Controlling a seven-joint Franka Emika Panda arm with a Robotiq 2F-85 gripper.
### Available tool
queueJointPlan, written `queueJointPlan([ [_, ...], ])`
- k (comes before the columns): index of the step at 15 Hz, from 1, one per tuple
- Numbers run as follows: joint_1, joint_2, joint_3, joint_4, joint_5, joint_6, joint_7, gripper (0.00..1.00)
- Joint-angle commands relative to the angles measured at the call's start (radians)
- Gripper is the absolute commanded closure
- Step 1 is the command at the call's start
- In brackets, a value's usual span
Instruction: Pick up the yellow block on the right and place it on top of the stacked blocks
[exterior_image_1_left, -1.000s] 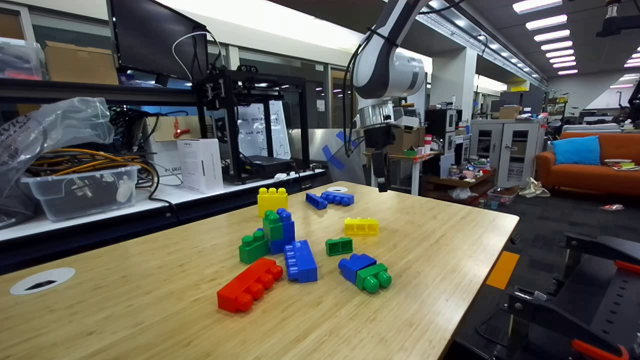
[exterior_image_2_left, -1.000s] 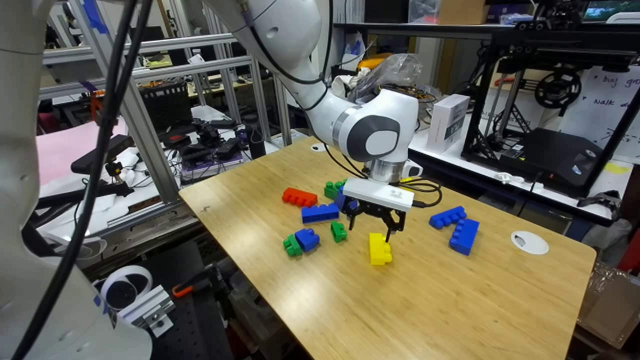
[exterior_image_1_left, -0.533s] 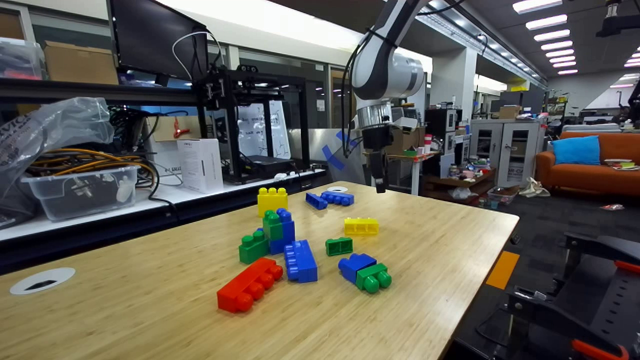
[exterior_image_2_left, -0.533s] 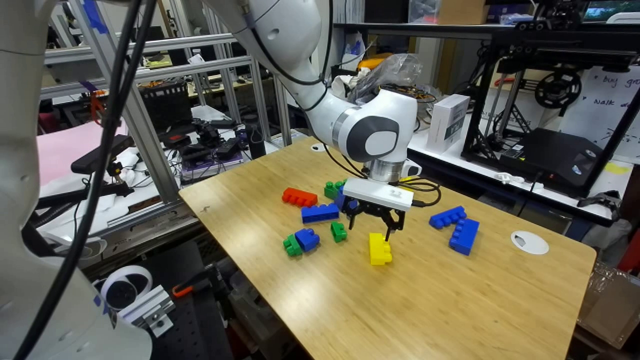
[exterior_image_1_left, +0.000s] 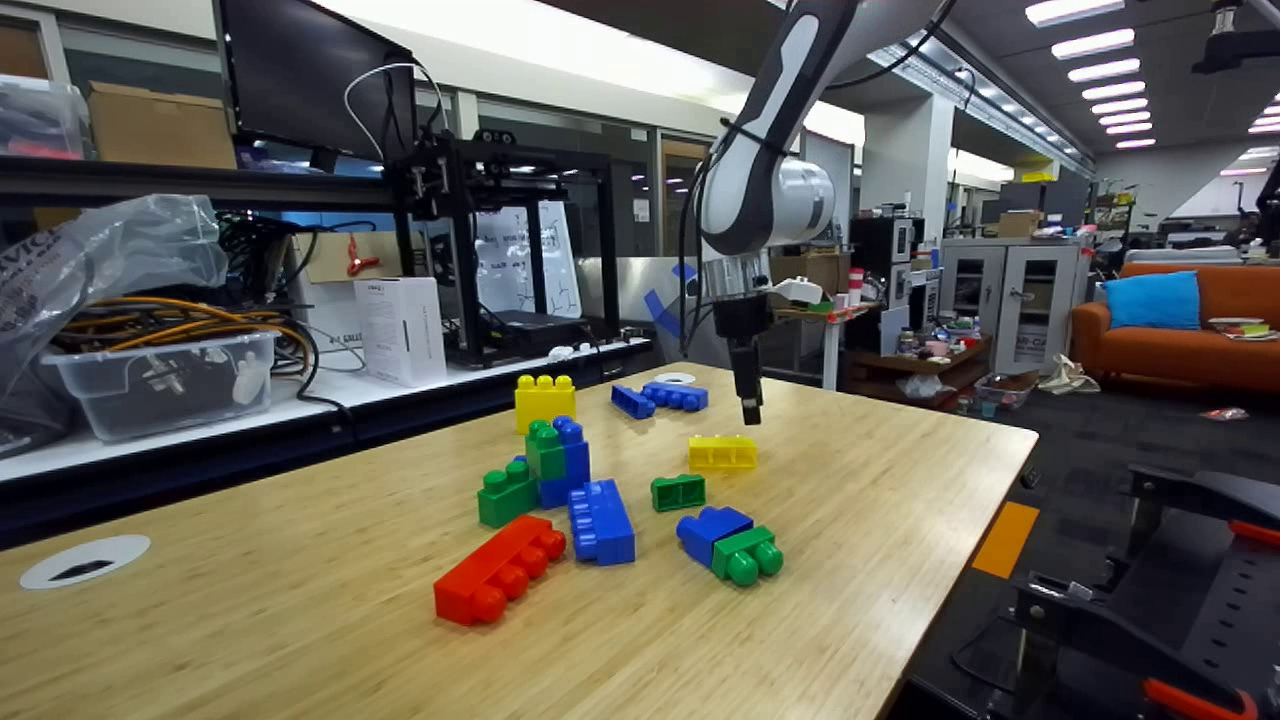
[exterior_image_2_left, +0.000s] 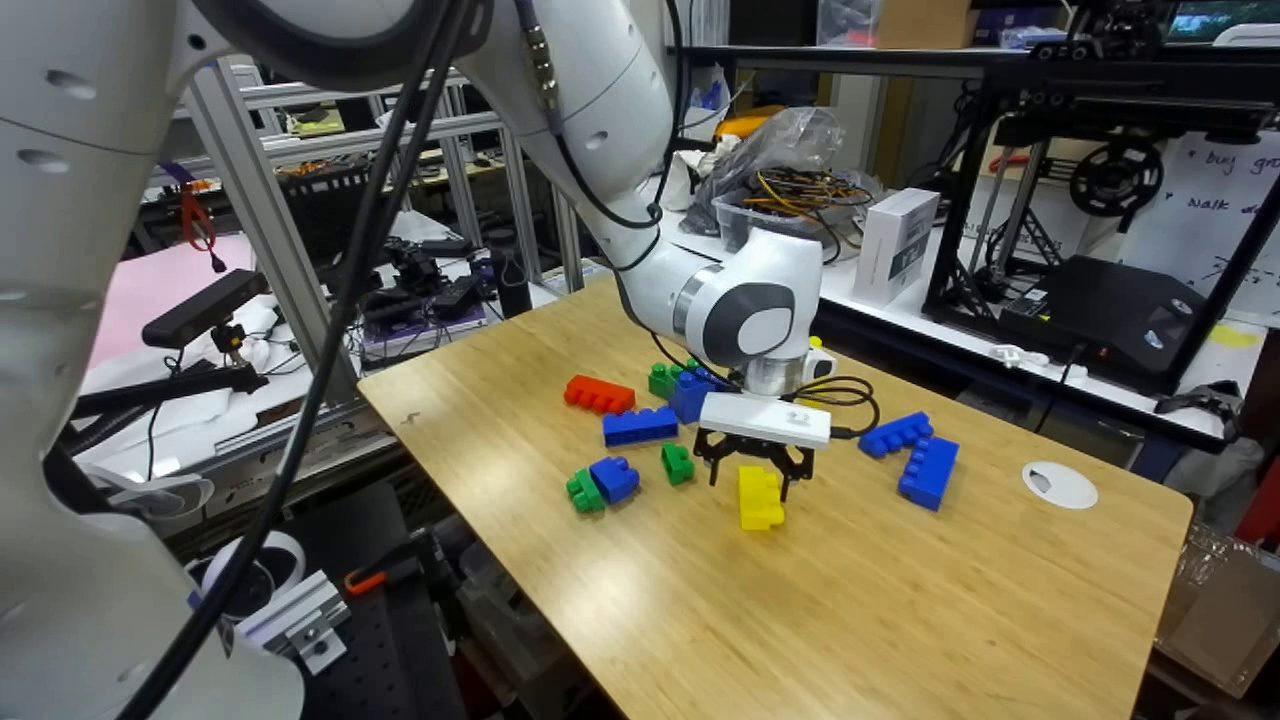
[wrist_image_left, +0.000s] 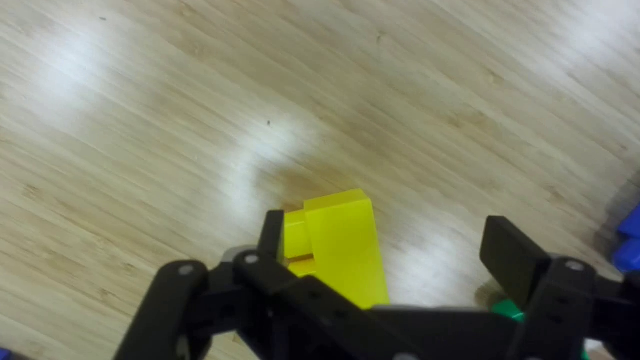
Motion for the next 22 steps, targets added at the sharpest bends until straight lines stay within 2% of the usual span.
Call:
queueJointPlan([
  [1, -0.002, 0.049, -0.001, 0.032, -0.091, 0.04, -0.018, 0.0],
  [6, -0.015, 0.079, 0.003, 0.048, -0.165, 0.095, -0.03, 0.0],
  [11, -0.073, 0.073, 0.035, 0.041, -0.14, 0.136, -0.113, 0.0],
  [15, -0.171, 0.07, 0.102, 0.021, -0.065, 0.18, -0.232, 0.0],
  [18, -0.281, 0.07, 0.204, 0.012, 0.055, 0.152, -0.385, 0.0],
  [22, -0.346, 0.074, 0.263, 0.004, 0.187, 0.122, -0.529, 0.0],
])
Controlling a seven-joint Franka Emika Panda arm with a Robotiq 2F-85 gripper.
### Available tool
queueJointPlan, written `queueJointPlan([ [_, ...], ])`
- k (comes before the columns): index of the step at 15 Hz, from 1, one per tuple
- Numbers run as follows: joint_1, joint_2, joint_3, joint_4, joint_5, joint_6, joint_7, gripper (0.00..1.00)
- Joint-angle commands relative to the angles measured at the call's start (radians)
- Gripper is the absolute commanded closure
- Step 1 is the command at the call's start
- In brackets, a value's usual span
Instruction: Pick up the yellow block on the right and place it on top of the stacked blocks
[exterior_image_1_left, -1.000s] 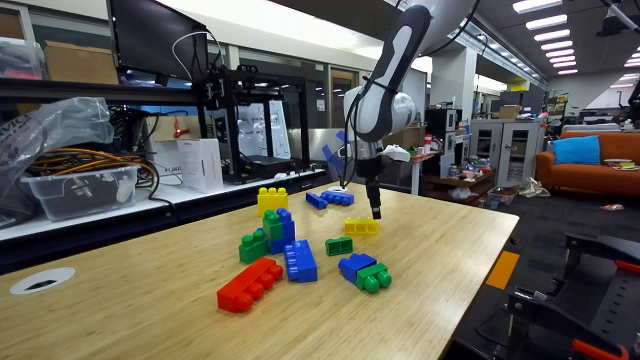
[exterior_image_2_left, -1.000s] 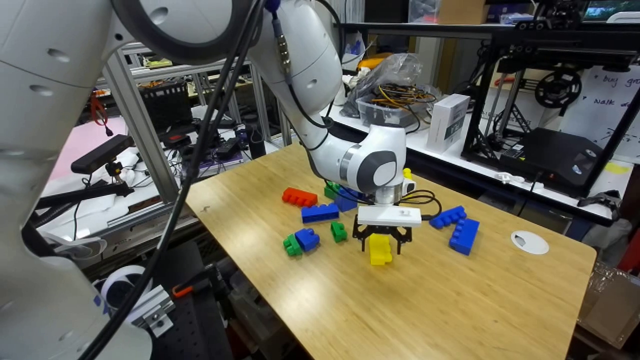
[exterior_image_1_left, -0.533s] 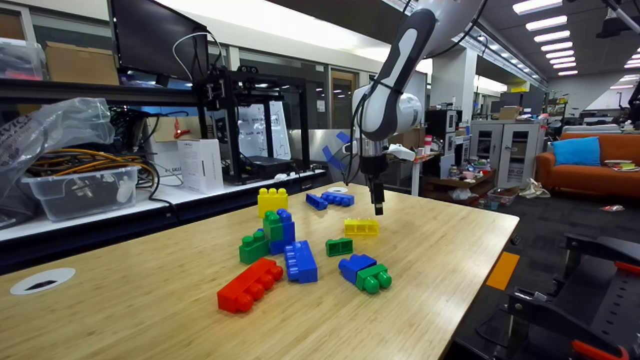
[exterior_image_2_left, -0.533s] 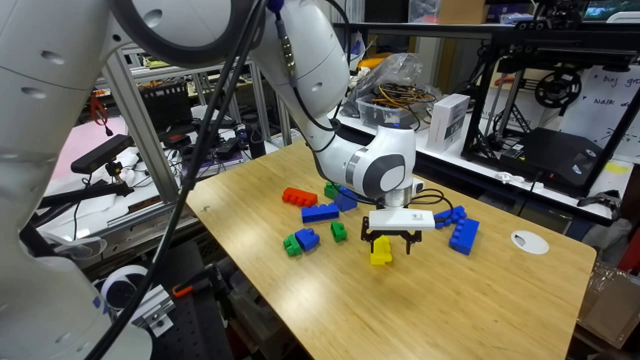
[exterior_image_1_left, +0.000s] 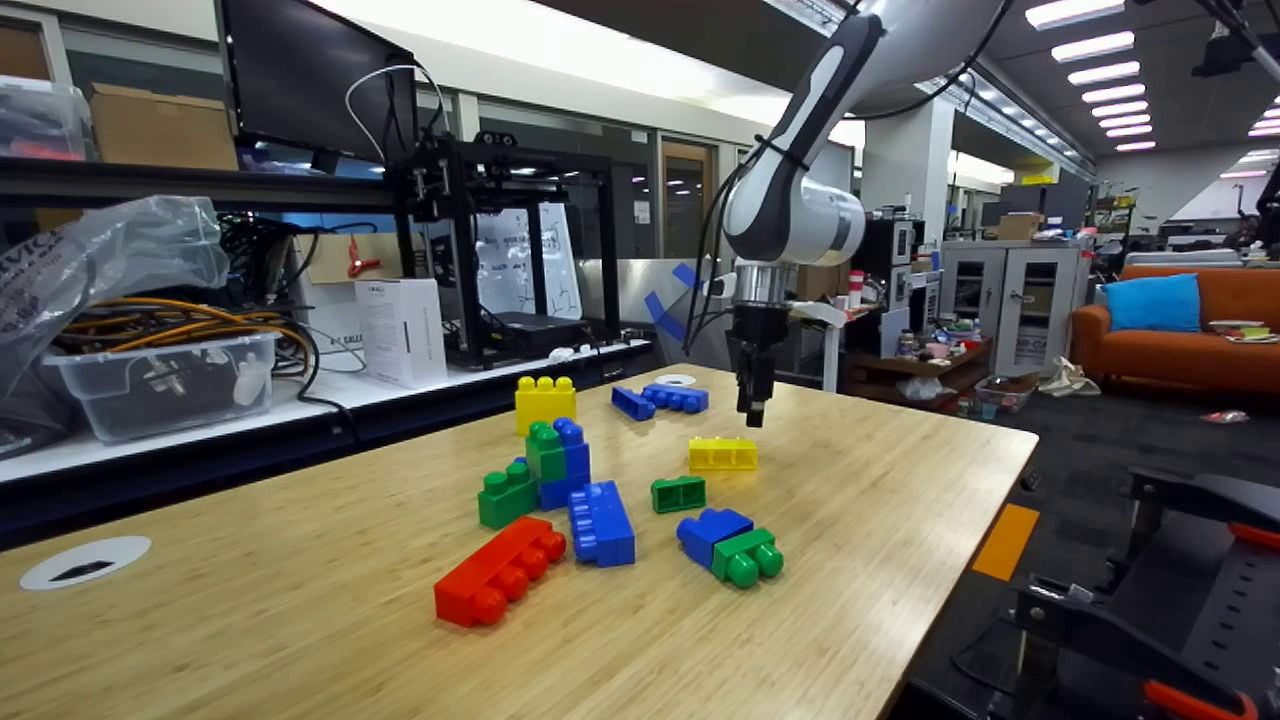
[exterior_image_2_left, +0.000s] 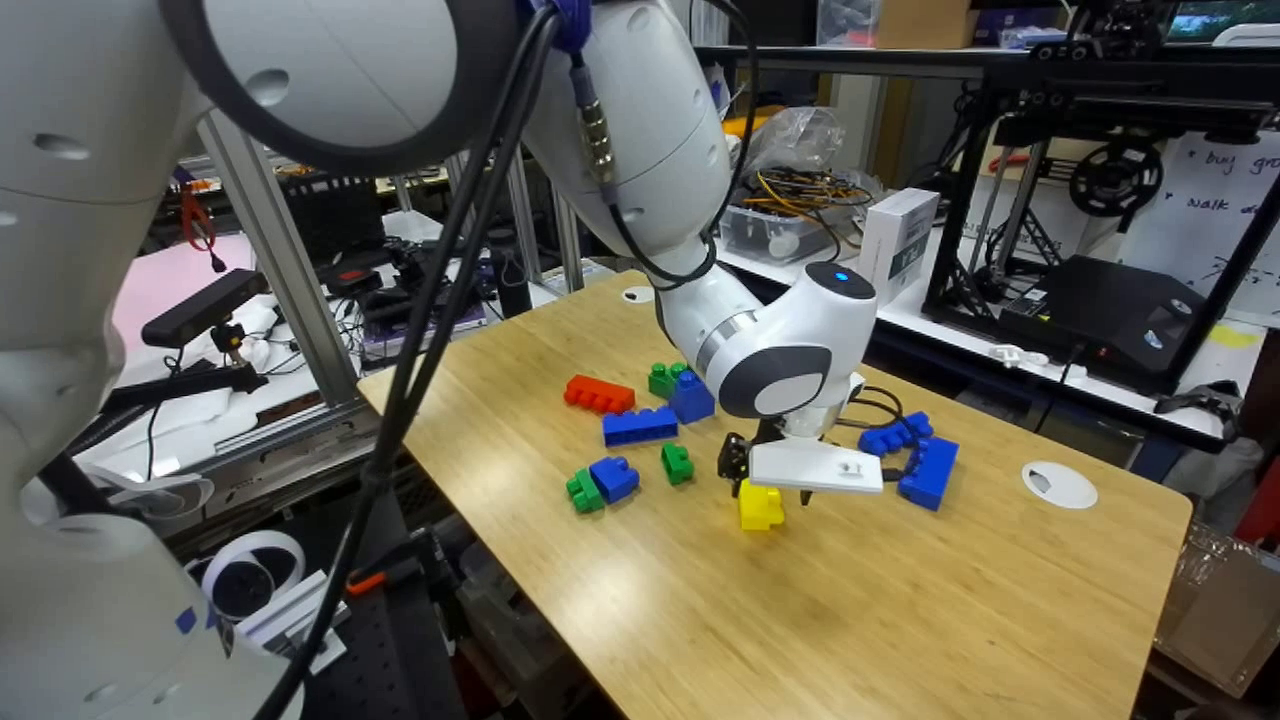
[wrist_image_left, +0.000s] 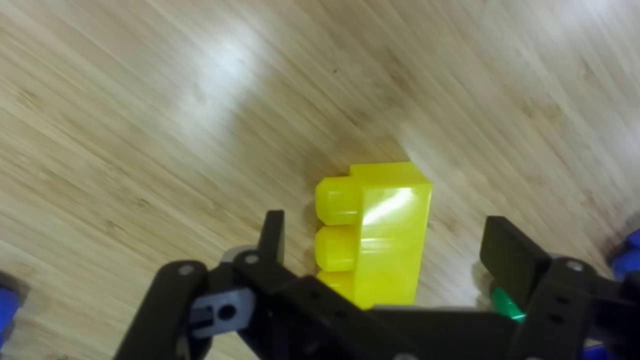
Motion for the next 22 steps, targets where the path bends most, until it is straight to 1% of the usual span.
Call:
queueJointPlan([
  [1, -0.058, 0.01, 0.052, -0.007, 0.09, -0.015, -0.114, 0.0],
  [3, -0.055, 0.011, 0.047, -0.011, 0.118, -0.016, -0.139, 0.0],
  [7, -0.022, 0.027, 0.022, -0.013, 0.132, 0.012, -0.119, 0.0],
  [13, 0.015, 0.036, 0.007, -0.025, 0.116, 0.061, -0.095, 0.0],
  [22, 0.046, 0.046, -0.018, -0.061, 0.084, 0.196, -0.05, 0.0],
])
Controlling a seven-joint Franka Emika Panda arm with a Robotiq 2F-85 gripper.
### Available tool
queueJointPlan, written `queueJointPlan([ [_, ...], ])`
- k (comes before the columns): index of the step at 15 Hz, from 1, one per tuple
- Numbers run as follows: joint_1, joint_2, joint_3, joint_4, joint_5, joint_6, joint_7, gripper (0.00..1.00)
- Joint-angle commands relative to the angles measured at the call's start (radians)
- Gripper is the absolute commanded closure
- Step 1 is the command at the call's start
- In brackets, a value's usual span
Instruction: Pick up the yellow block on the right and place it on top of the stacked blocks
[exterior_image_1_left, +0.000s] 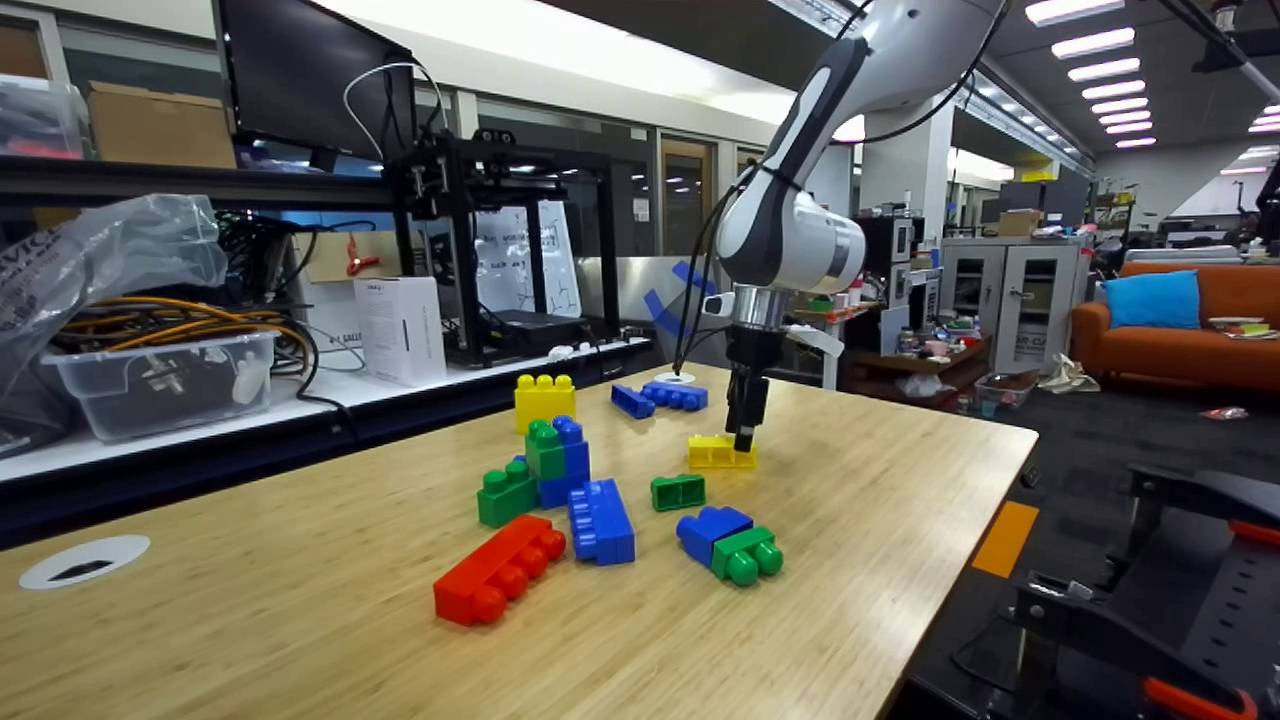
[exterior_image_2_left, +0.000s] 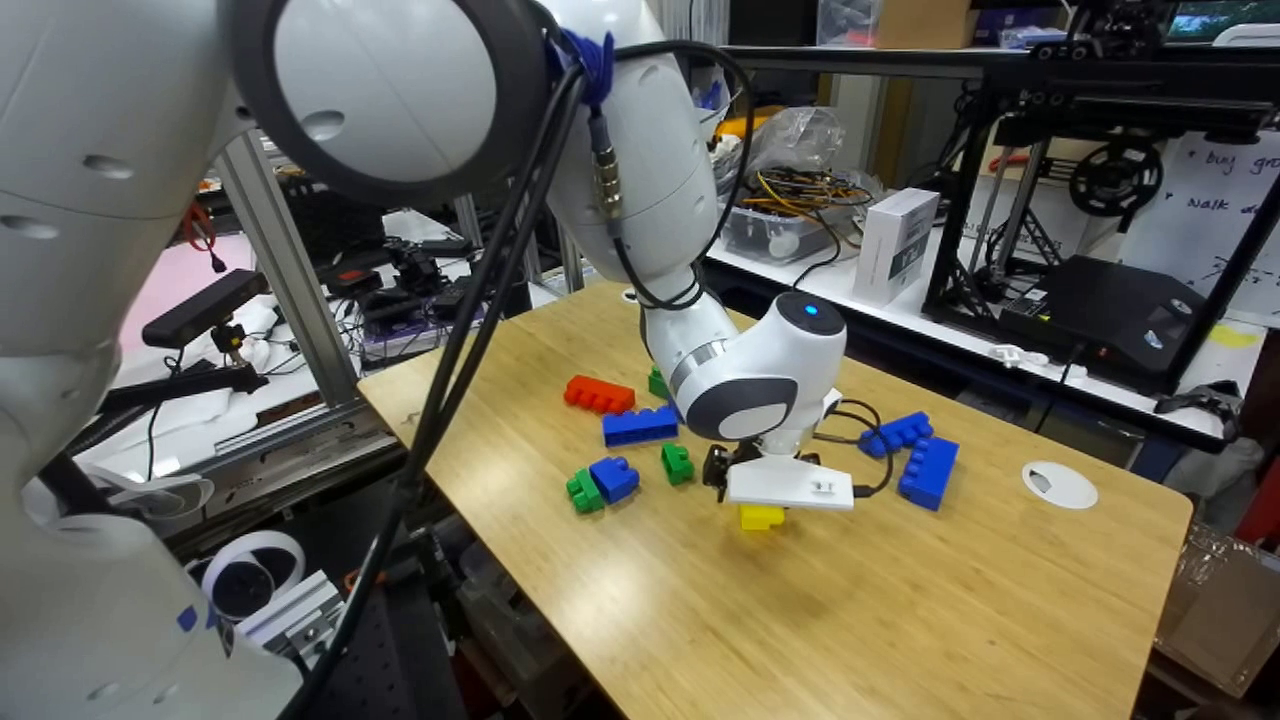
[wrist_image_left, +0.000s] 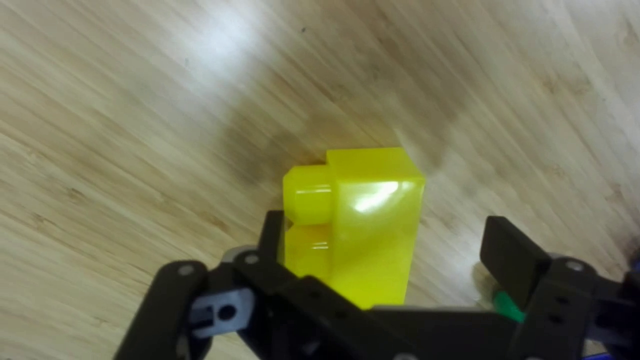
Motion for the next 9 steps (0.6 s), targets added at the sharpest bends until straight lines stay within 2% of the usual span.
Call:
queueJointPlan([
  [1, 0.019, -0.002, -0.023, -0.022, -0.024, 0.064, 0.034, 0.0],
  [8, 0.03, 0.005, -0.05, -0.026, -0.074, 0.099, 0.086, 0.0],
  [9, 0.03, 0.008, -0.052, -0.024, -0.082, 0.099, 0.091, 0.25],
])
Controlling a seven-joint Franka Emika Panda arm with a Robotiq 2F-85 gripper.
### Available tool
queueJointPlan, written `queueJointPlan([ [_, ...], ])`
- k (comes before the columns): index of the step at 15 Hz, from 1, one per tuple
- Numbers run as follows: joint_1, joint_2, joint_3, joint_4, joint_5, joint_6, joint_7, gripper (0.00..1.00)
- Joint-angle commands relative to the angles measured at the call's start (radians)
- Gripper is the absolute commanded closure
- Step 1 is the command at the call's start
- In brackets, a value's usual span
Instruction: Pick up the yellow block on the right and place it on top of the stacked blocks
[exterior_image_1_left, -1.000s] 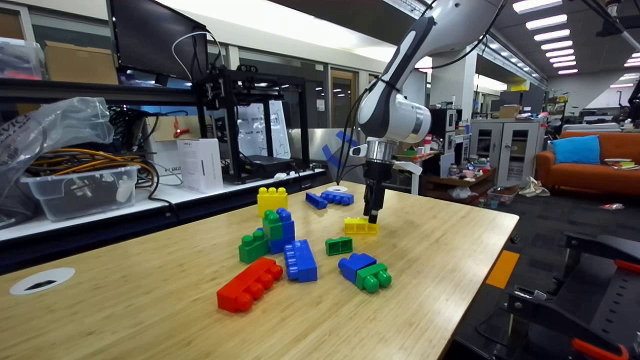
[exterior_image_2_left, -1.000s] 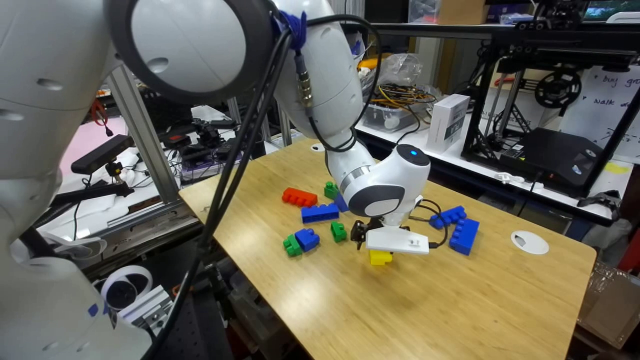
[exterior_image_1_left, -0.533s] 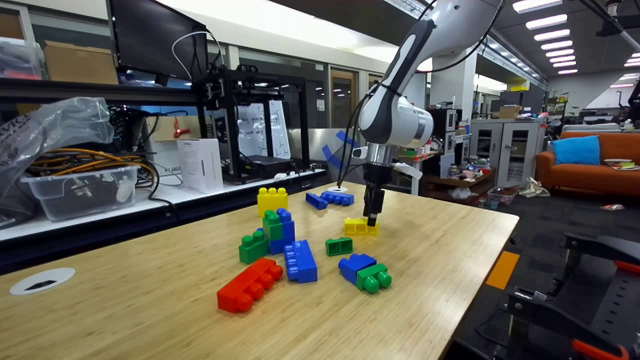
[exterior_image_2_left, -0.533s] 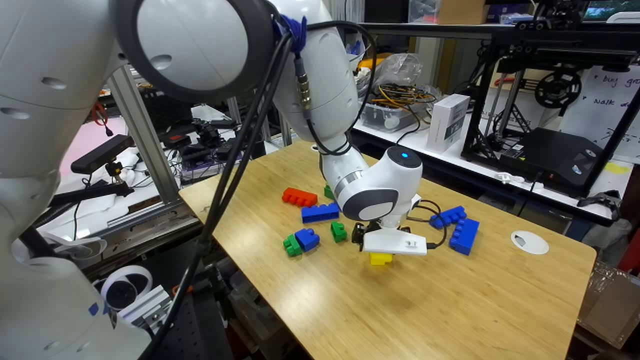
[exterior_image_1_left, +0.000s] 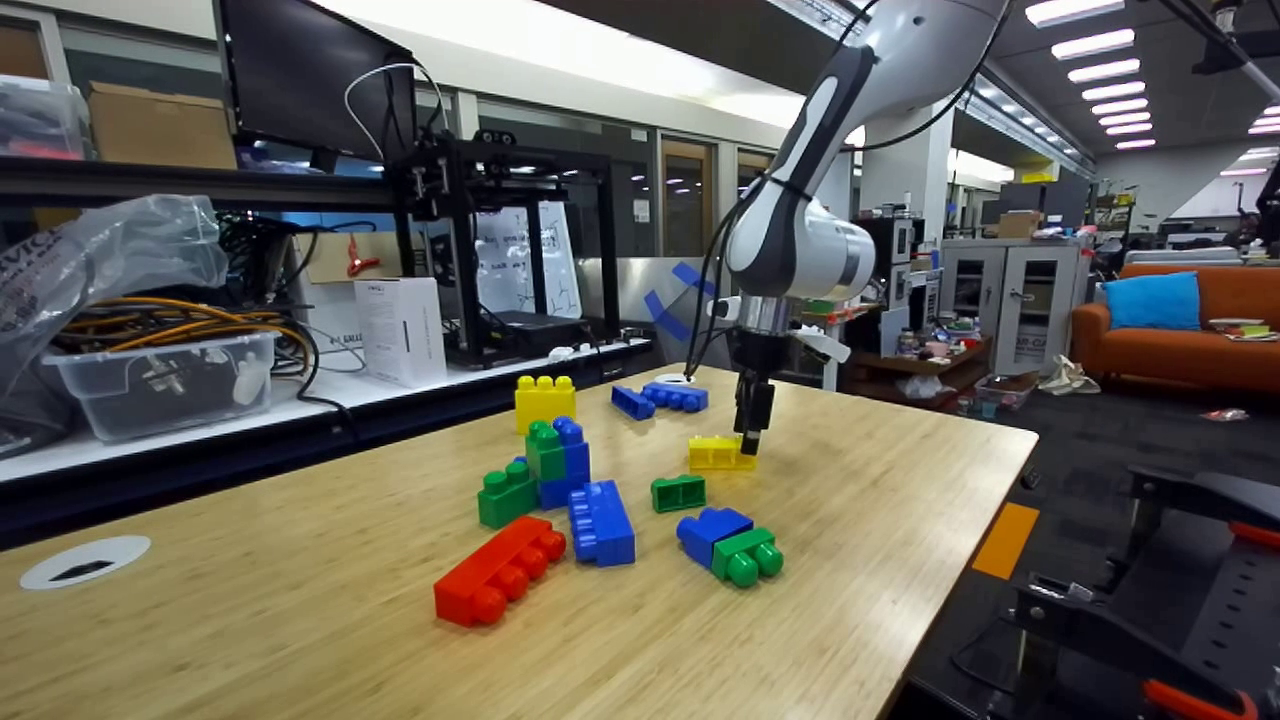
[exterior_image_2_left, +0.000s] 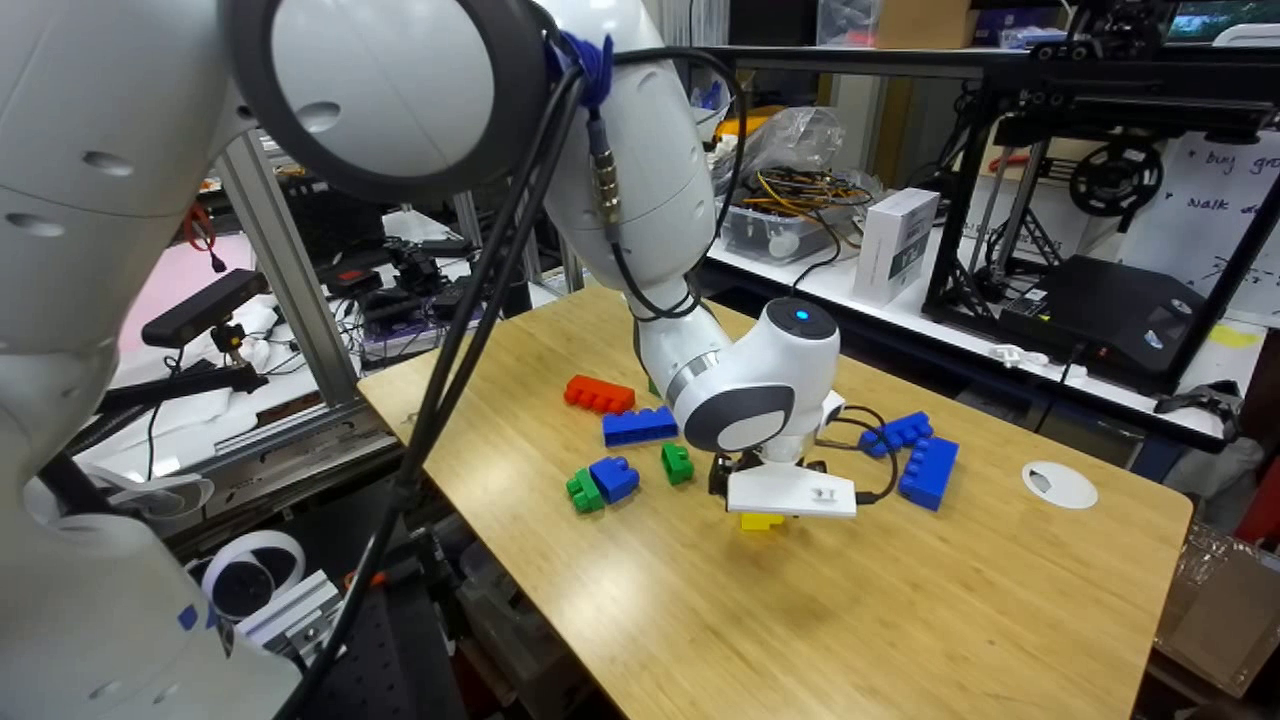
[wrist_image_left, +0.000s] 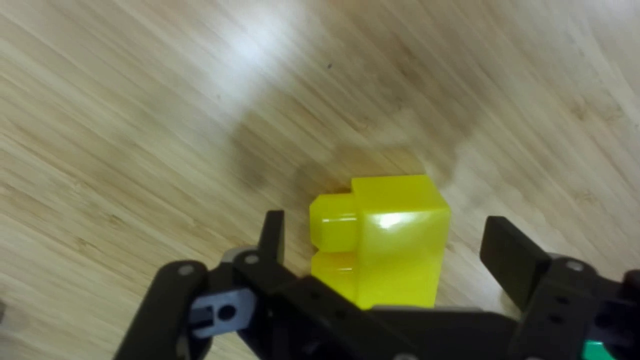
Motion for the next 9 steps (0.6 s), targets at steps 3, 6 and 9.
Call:
queueJointPlan([
  [3, 0.023, 0.004, -0.03, 0.002, -0.053, 0.018, 0.057, 0.41],
  [6, 0.035, 0.003, -0.042, 0.011, -0.067, -0.004, 0.094, 0.62],
  [9, 0.066, 0.001, -0.07, 0.024, -0.081, -0.028, 0.158, 0.62],
])
